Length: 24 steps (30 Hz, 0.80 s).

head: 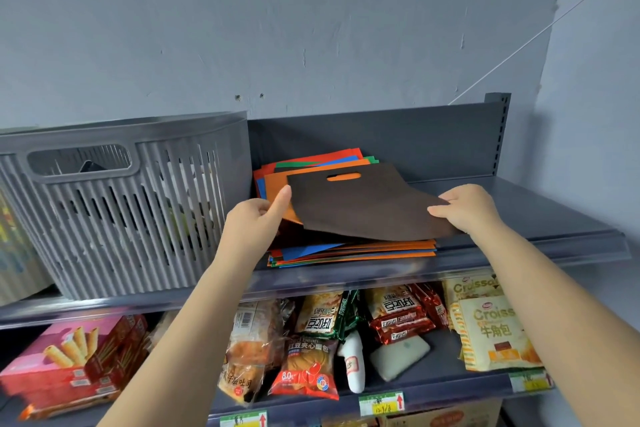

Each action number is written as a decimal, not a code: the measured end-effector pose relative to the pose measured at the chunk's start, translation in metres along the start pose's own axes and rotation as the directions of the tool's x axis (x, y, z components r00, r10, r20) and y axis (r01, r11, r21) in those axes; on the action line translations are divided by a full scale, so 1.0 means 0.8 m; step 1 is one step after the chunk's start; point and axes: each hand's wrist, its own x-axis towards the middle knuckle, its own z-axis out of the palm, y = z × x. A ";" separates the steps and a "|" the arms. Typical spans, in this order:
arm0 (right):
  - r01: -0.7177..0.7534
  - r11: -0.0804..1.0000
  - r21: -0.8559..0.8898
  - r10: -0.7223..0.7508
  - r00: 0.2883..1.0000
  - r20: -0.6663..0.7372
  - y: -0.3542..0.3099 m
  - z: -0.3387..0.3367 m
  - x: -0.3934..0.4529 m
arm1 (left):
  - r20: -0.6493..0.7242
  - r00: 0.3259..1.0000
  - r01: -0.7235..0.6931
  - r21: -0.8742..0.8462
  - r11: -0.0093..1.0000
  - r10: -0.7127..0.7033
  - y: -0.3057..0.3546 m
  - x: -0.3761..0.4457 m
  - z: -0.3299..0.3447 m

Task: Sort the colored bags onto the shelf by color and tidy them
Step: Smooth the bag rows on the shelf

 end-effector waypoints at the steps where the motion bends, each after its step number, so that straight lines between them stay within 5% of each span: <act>1: 0.000 1.000 -0.003 0.000 1.000 0.003 0.000 0.000 0.000 | 0.011 0.998 0.062 -0.027 0.998 -0.062 0.004 0.002 -0.002; 7: 0.068 0.988 0.140 -0.058 0.995 -0.075 0.000 0.002 -0.014 | 0.056 0.997 0.043 0.160 0.986 -0.052 0.003 0.000 0.004; 15: -0.017 0.862 0.506 0.077 0.992 -0.099 0.018 0.003 -0.054 | -0.139 0.980 -0.097 0.276 0.956 0.140 -0.021 -0.040 -0.005; 19: -0.048 0.771 0.635 0.124 0.989 -0.075 0.037 0.000 -0.085 | -0.248 0.956 -0.149 0.058 0.987 0.159 -0.037 -0.075 -0.010; 24: -0.125 0.543 0.831 0.209 0.978 0.011 0.066 -0.001 -0.135 | -0.325 0.945 -0.072 -0.305 0.950 -0.033 -0.062 -0.121 -0.011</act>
